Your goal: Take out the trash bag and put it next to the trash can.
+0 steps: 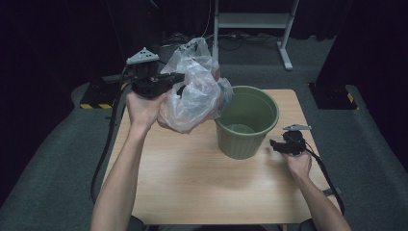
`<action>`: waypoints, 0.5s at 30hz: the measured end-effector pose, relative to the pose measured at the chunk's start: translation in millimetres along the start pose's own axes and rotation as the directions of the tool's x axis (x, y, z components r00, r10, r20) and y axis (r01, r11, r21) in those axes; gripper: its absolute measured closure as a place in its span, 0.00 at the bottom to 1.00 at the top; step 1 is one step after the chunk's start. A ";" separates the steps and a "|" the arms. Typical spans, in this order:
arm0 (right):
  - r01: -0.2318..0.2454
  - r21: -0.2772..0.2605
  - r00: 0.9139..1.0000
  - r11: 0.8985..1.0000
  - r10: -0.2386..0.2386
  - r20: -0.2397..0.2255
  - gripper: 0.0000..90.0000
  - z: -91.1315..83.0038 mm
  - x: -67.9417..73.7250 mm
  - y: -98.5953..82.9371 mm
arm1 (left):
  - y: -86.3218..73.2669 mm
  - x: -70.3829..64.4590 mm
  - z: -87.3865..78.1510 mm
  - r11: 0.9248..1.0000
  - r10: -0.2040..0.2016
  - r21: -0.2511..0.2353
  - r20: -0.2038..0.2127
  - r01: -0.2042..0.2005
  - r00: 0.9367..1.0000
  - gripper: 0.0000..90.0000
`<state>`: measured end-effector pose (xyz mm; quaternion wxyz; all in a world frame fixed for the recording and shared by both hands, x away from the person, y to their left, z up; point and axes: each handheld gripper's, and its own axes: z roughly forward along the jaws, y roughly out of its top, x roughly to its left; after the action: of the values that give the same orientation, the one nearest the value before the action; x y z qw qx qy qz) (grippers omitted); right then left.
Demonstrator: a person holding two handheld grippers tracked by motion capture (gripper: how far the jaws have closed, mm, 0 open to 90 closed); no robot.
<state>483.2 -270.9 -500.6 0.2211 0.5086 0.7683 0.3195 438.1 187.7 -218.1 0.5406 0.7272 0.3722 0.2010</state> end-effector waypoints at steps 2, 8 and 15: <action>0.003 0.012 1.000 1.000 -0.003 -0.005 0.37 2.2 1.1 -1.3 | 0.0 0.9 -1.2 1.000 -0.001 -0.002 -0.001 0.001 1.000 1.00; 0.009 0.033 1.000 0.999 -0.009 -0.013 0.36 8.1 4.5 -4.2 | -0.2 3.2 -6.6 1.000 0.002 0.000 -0.007 -0.002 1.000 1.00; 0.004 0.042 1.000 0.999 -0.003 -0.007 0.33 13.4 7.5 -7.6 | -6.1 10.6 -13.0 1.000 -0.016 -0.003 -0.018 0.016 1.000 1.00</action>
<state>484.4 -262.5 -515.5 0.2084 0.5107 0.7765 0.3046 434.0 204.8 -220.7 0.5398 0.7217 0.3824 0.2039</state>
